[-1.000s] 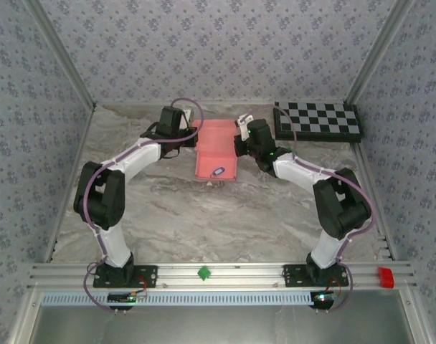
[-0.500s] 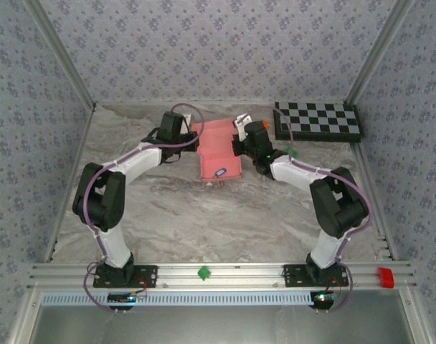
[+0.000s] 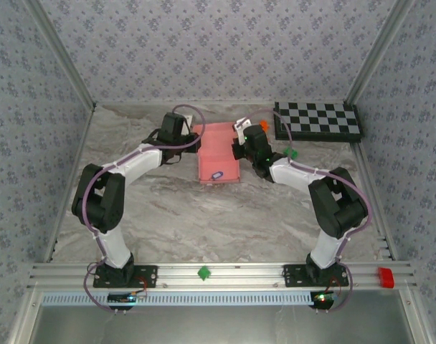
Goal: Fold the paper box
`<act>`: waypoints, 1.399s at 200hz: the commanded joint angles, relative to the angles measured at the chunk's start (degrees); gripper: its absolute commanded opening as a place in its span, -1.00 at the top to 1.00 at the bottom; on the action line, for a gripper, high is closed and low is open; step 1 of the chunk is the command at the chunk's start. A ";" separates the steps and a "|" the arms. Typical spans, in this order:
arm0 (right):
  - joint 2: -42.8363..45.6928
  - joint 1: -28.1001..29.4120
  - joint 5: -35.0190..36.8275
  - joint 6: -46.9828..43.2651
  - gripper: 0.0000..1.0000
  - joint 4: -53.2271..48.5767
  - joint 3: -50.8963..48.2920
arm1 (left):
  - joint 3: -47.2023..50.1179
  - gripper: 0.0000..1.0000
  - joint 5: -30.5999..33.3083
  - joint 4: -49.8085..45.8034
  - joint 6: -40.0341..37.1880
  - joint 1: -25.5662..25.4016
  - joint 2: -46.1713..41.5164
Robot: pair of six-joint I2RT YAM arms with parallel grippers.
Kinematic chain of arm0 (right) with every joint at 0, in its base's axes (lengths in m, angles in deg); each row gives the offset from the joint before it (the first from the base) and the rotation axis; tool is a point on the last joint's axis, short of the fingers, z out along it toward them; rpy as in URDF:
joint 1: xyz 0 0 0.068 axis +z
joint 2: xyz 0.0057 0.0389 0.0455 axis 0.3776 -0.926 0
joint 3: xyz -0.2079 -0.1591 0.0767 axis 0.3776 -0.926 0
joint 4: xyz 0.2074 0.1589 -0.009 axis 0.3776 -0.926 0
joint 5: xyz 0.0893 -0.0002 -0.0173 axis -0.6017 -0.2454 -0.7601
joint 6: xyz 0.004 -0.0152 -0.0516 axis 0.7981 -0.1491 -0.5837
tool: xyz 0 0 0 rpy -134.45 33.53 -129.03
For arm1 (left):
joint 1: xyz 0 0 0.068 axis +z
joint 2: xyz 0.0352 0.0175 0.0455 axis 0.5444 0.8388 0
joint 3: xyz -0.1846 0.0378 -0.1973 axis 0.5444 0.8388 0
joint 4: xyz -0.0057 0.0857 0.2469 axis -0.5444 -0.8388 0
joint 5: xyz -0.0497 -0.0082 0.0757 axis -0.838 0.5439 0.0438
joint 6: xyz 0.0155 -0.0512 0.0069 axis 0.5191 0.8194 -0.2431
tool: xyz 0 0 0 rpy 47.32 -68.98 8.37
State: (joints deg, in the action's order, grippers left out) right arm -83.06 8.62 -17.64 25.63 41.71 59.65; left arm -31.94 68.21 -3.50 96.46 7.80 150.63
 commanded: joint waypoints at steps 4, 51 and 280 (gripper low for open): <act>1.46 0.66 0.12 0.64 0.92 1.10 -1.29 | 0.81 0.67 -1.32 1.68 0.53 -0.59 -2.70; 2.24 0.66 0.11 1.04 0.77 0.01 -1.59 | 1.29 0.64 -0.30 1.58 0.14 -0.82 -3.38; -9.86 -10.97 -27.16 1.88 0.07 -54.79 34.07 | -23.59 -0.23 -15.59 -32.91 -13.96 5.33 8.65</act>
State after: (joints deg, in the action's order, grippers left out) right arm -91.39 -2.46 -41.20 27.55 -7.30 90.88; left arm -52.01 55.69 -30.45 84.09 13.04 157.03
